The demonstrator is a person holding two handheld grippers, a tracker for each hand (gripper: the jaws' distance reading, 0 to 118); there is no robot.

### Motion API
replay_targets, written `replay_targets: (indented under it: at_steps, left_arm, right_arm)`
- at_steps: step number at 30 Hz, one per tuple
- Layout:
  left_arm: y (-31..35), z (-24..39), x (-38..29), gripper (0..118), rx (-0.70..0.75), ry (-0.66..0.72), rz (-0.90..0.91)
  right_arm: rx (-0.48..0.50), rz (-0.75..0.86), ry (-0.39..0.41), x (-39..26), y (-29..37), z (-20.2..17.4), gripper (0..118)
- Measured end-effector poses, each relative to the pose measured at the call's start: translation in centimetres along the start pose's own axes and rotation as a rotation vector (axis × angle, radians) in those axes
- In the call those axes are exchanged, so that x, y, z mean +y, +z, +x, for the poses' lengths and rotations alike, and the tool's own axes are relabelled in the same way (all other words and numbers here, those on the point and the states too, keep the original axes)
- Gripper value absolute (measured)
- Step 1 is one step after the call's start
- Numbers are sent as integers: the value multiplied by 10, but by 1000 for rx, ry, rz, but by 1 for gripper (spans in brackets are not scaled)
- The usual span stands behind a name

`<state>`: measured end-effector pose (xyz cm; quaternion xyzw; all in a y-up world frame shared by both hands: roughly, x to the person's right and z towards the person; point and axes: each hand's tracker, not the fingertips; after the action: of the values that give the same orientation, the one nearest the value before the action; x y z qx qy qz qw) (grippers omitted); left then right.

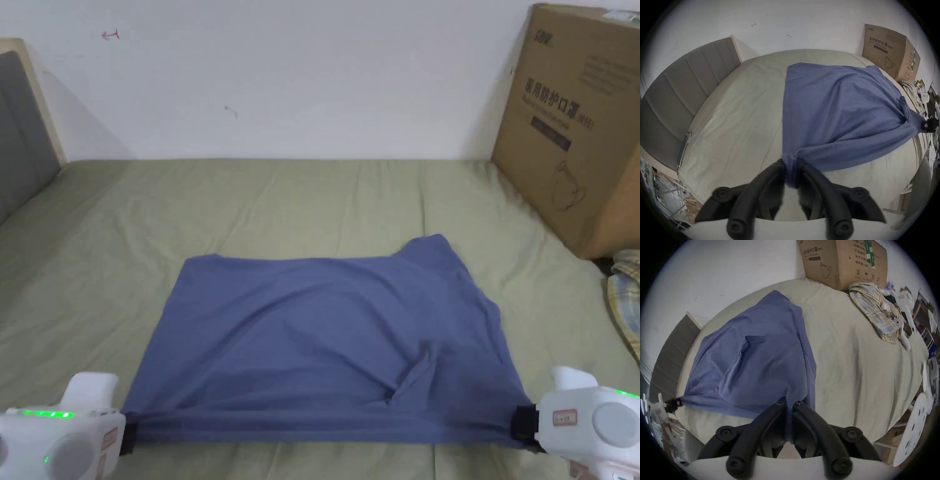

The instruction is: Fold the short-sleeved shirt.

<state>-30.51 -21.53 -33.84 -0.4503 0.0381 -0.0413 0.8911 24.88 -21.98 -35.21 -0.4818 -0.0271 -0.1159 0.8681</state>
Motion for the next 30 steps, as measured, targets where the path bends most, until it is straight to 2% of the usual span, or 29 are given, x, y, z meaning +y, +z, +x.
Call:
replay_targets:
  at_steps: [1, 2, 3, 4, 5, 9, 10, 11, 12, 14, 15, 18, 21, 22, 23, 24, 25, 26, 27, 30]
  left_arm:
    - [0, 0, 0, 38, 2, 8, -4]
    - [1, -1, -1, 75, -3, 15, -8]
    - [3, 3, -3, 111, -20, 26, -25]
    - [6, 2, -6, 113, -30, 33, -27]
    - [13, 2, -8, 110, -31, 42, 0]
    - [34, -3, -20, 109, -46, 110, 41]
    - [40, -5, -23, 107, -68, 138, 44]
    - [44, -6, -27, 99, -82, 170, 47]
    - [48, -6, -31, 73, -113, 189, 48]
    - [53, -4, -39, 0, -132, 178, 45]
    - [54, 0, -44, 0, -135, 162, 45]
    - [50, 6, -55, 0, -92, 78, 15]
    - [46, 4, -59, 0, -108, 116, 26]
    - [45, 2, -58, 19, -107, 109, 29]
    - [42, 1, -55, 19, -100, 94, 31]
    - [39, -2, -51, 27, -88, 85, 34]
    - [36, -5, -47, 49, -75, 87, 29]
    - [30, -8, -41, 86, -74, 92, 13]
    - [25, -11, -37, 107, -78, 101, 21]
    - [9, -19, -23, 105, -85, 160, 35]
  right_arm:
    - [-19, -5, 37, 0, -1, -2, 11]
    - [-44, -16, 68, 1, -1, -6, 25]
    - [-102, -13, 110, 0, 0, -10, 56]
    - [-136, 1, 144, -1, 1, -14, 76]
    - [-150, 14, 169, -2, 4, -15, 85]
    - [-143, 48, 194, -6, 21, -19, 85]
    - [-127, 57, 193, -7, 27, -19, 82]
    - [-100, 73, 180, -9, 32, -19, 74]
    - [-66, 84, 152, -11, 36, -20, 55]
    - [-44, 96, 113, -15, 41, -20, 11]
    - [-38, 98, 104, -19, 42, -22, 1]
    - [-20, 73, 105, -29, 35, -22, 1]
    - [-21, 39, 109, -36, 29, -24, 1]
    - [-22, 35, 109, -37, 29, -23, 1]
    - [-23, 36, 108, -37, 30, -23, 1]
    - [-22, 34, 106, -37, 29, -23, 1]
    - [-21, 31, 106, -36, 29, -22, 1]
    - [-20, 30, 101, -34, 28, -20, 1]
    - [-25, 28, 84, -33, 28, -18, 1]
    - [-16, 19, 55, -32, 26, -12, 1]
